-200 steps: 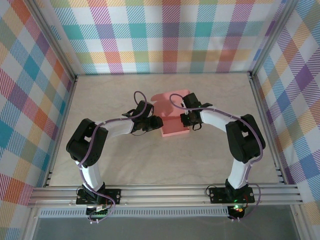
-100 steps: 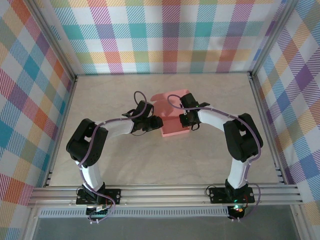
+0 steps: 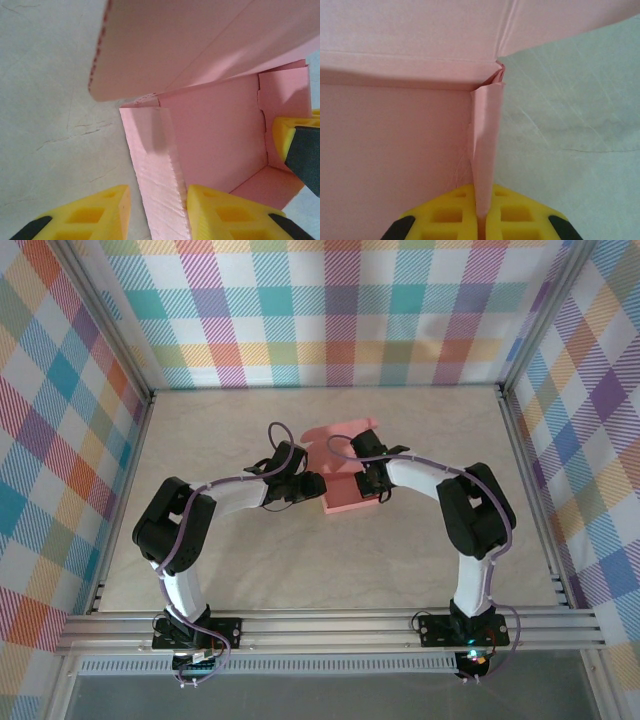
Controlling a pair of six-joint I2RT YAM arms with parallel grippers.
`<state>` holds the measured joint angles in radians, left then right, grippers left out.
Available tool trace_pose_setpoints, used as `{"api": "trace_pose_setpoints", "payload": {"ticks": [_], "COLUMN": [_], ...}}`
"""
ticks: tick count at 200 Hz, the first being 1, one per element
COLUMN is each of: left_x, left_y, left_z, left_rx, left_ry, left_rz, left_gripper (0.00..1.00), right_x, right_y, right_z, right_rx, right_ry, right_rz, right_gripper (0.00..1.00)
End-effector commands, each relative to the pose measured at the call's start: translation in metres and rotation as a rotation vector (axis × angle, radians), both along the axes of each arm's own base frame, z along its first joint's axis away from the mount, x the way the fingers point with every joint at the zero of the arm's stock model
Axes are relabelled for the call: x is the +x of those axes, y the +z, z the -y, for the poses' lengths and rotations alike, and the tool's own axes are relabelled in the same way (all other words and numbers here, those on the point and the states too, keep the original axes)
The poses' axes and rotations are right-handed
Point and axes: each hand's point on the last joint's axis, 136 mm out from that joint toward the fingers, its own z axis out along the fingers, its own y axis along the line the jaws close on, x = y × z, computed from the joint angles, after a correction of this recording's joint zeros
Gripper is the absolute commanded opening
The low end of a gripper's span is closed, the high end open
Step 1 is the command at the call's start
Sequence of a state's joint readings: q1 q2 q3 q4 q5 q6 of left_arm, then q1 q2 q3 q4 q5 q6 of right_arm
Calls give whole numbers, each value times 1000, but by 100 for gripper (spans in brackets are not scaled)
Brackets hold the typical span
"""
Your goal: Fold the paper box
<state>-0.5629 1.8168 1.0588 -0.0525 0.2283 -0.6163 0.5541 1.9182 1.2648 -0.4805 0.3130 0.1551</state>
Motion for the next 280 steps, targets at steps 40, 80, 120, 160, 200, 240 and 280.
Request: {"api": "trace_pose_setpoints", "payload": {"ticks": [40, 80, 120, 160, 200, 240, 280], "left_x": [-15, -14, -14, -14, -15, -15, -15], "left_y": [-15, -15, -15, -15, -15, -10, 0], "left_z": [3, 3, 4, 5, 3, 1, -3], "left_rx": [36, 37, 33, 32, 40, 54, 70], "left_ry": [-40, -42, -43, -47, -47, -49, -51], "left_rz": [-59, -58, -59, -61, -57, -48, -25], "left_gripper": [35, 35, 35, 35, 35, 36, 38], "right_x": [-14, -12, -16, -18, -12, -5, -4], "right_y": [-23, -25, -30, -36, -19, 6, 25], "right_z": [5, 15, 21, 29, 8, -9, -13], "right_rx": [-111, -191, -274, -407, -211, -67, 37], "right_ry": [9, -10, -31, -56, -61, -63, -72], "right_rz": [-73, -75, -86, -101, -55, 0, 25], "right_gripper": [17, 1, 0, 0, 8, 27, 52]}}
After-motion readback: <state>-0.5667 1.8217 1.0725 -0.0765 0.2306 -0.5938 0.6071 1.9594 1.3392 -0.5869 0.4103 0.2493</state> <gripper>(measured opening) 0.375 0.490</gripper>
